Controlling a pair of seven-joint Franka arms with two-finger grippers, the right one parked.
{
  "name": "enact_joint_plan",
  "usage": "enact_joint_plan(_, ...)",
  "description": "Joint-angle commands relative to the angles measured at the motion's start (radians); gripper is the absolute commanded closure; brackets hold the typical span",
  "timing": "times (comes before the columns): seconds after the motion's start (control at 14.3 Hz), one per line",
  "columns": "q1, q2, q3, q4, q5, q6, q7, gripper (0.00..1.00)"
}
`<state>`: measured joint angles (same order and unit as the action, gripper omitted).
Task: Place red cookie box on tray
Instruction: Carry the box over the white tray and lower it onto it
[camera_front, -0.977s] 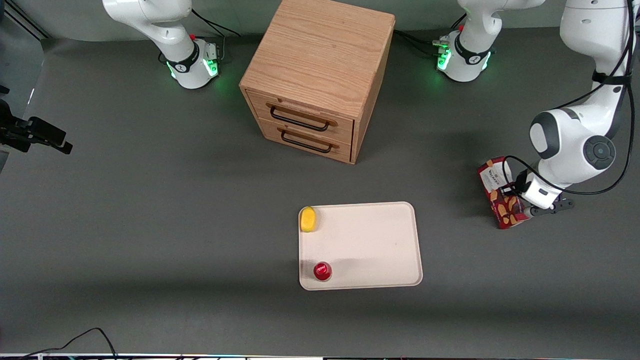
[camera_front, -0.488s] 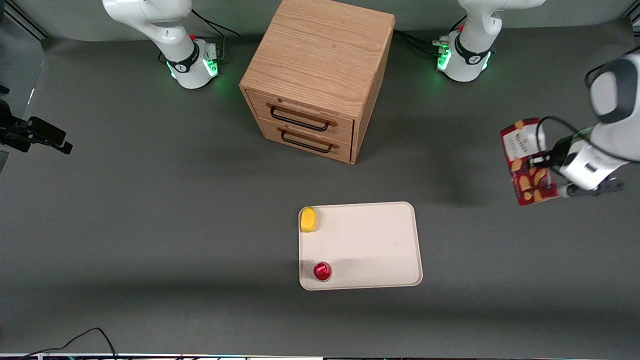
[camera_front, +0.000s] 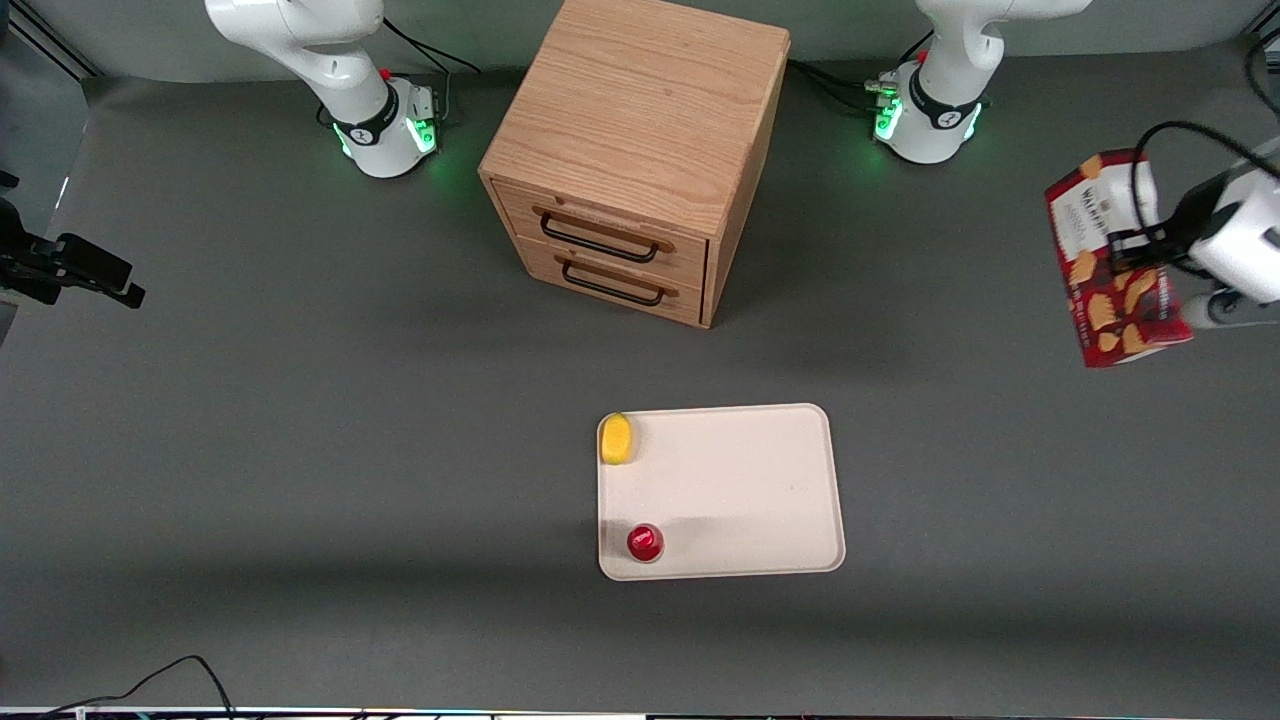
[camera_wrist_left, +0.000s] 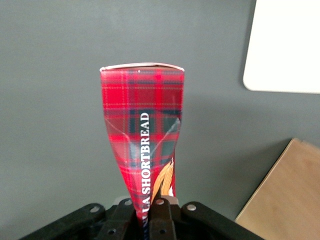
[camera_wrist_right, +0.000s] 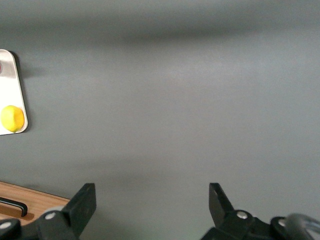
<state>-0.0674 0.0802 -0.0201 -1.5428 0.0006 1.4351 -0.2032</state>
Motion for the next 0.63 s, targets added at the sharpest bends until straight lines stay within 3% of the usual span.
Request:
enact_joint_plan(0.0, -0.041, 0.149, -0.111, 0.044, -0.03, 0.143, -0.293, 1.0)
enact_joint_plan(0.14, -0.048, 0.258, -0.2, 0.05, -0.036, 0.317, -0.492, 1.0)
enact_joint_plan(0.35, -0.083, 0.373, -0.227, 0.044, -0.021, 0.531, -0.584, 1.0)
enact_joint_plan(0.56, -0.129, 0.479, -0.227, 0.043, 0.067, 0.666, -0.64, 1.0)
